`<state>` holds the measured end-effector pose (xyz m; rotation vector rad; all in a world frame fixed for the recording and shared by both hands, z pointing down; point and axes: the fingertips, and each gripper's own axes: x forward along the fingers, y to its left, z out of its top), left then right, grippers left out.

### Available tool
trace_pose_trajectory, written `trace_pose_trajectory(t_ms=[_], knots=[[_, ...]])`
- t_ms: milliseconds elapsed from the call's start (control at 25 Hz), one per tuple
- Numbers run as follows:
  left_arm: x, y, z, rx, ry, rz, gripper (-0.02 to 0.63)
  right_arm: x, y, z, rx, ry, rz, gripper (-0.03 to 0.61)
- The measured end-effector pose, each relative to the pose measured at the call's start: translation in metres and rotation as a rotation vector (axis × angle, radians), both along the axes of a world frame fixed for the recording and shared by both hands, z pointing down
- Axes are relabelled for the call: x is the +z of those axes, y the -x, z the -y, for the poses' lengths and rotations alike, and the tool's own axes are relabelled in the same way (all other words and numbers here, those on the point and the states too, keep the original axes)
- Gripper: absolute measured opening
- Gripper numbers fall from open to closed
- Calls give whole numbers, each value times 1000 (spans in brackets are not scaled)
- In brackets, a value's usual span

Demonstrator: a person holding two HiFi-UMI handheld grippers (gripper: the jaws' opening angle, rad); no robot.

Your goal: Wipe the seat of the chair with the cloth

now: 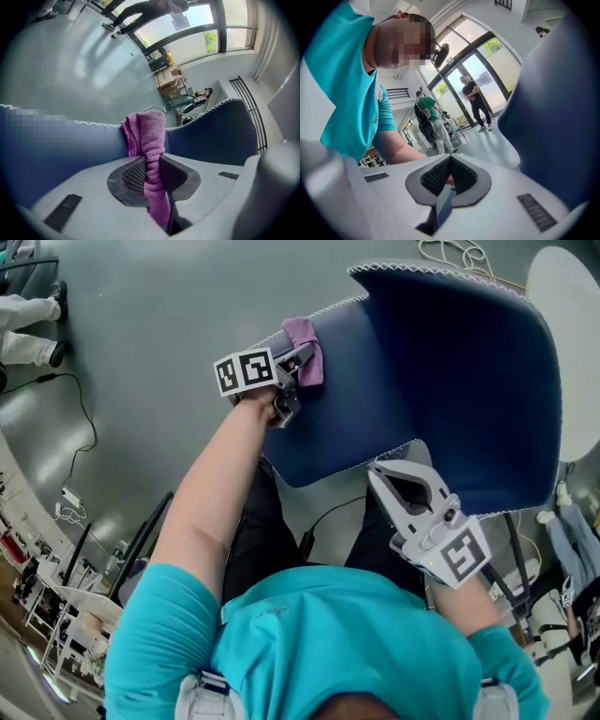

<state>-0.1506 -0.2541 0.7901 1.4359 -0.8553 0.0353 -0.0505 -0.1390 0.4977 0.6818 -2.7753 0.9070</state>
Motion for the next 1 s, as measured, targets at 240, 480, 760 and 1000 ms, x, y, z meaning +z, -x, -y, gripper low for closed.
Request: trace_pose_trajectory(t_ms=[240,480,760,1000], knots=[[2,-12,12,10,-7,-10,64,1,-4,-2,21,7,10,-3],[7,-11,15,10,-2,-4,64,1,-6,-4,27,12,17,-3],[4,-12,16,3,-17,-13,64,-4,-11,0,23,19,30,-3],[2,-12,17,-32,-54,-44,64,-5,-12,0,26,29,40,-3]])
